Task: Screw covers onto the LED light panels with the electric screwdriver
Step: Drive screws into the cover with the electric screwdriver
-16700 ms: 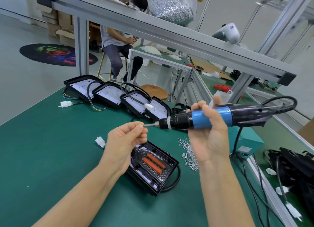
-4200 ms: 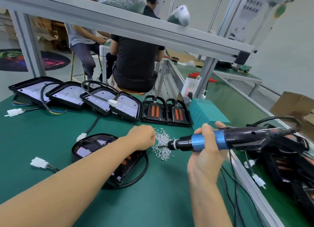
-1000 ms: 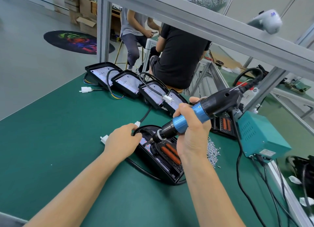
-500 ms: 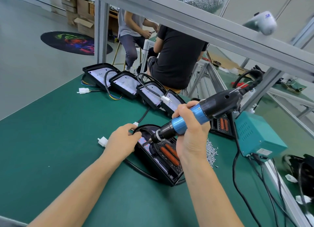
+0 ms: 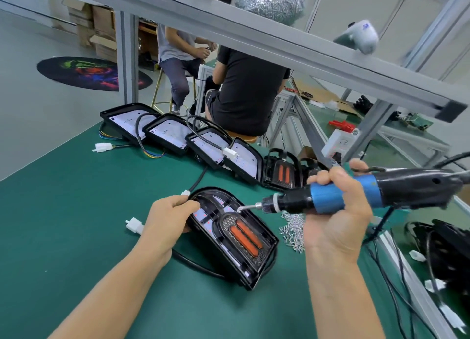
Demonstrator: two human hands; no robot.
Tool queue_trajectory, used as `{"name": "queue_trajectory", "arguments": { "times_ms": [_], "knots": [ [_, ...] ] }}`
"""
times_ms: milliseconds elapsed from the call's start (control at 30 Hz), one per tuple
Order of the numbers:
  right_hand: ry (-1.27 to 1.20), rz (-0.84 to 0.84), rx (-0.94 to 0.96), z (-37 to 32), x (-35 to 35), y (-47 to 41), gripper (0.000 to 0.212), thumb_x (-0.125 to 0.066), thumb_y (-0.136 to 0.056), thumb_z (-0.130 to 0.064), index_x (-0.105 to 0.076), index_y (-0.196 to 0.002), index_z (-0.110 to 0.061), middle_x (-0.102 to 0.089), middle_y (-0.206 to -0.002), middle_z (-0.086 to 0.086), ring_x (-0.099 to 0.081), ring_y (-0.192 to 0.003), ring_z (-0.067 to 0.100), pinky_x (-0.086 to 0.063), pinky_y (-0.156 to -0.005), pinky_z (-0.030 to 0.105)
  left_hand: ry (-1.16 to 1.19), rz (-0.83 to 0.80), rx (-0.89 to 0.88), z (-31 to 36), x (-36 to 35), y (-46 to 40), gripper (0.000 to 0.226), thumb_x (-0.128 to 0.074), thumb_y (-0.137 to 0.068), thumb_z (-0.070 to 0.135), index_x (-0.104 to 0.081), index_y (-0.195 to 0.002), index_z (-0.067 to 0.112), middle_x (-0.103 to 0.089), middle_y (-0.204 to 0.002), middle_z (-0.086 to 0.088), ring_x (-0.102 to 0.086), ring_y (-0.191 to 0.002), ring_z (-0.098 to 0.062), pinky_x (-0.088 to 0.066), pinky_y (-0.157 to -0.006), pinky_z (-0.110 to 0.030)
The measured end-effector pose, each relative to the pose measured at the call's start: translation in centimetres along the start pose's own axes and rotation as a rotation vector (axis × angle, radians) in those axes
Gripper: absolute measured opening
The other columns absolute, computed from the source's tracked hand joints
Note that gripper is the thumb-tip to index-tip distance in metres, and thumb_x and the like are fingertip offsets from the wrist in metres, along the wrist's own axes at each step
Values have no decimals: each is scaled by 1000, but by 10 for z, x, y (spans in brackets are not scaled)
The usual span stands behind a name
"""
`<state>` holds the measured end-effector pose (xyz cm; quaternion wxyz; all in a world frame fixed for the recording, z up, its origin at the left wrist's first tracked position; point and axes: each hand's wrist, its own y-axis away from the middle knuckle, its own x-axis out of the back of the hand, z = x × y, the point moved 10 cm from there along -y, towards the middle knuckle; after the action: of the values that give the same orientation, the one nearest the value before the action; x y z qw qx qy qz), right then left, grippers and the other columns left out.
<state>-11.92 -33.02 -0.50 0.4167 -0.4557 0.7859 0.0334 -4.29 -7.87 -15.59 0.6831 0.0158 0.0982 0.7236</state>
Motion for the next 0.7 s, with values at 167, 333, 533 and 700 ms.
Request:
{"name": "queue_trajectory", "arguments": {
  "times_ms": [167, 333, 533, 700],
  "knots": [
    [314, 145, 129, -50, 38, -21, 26, -60, -82, 7, -54, -89, -17, -52, -54, -4, -49, -50, 12, -43, -56, 23, 67, 33, -25, -1, 3, 1, 14, -62, -79, 6, -74, -74, 10, -68, -72, -3, -54, -66, -17, -46, -72, -34],
    [645, 223, -13, -55, 92, -47, 24, -70, -81, 3, -57, -86, -17, -53, -55, -6, -51, -46, 12, -41, -50, 23, 169, 76, -22, -2, -2, 0, 13, -61, -81, 3, -72, -79, 8, -69, -62, 6, -57, -51, -5, -44, -63, -27],
    [1088, 191, -208, -36, 145, -72, 23, -79, -79, -22, -57, -79, -15, -58, -64, 4, -55, -48, 14, -45, -53, 28, 262, 133, -38, 0, -7, 1, 16, -58, -80, 0, -59, -67, 7, -55, -47, 7, -46, -41, -7, -35, -39, -10],
    [1484, 156, -348, -7, 174, -83, 43, -73, -81, -50, -59, -77, -9, -66, -68, 9, -64, -64, 26, -53, -68, 37, 318, 139, -11, -4, -11, 2, 16, -58, -80, 1, -60, -65, 7, -57, -51, 3, -49, -44, -10, -41, -44, -14]
  ]
}}
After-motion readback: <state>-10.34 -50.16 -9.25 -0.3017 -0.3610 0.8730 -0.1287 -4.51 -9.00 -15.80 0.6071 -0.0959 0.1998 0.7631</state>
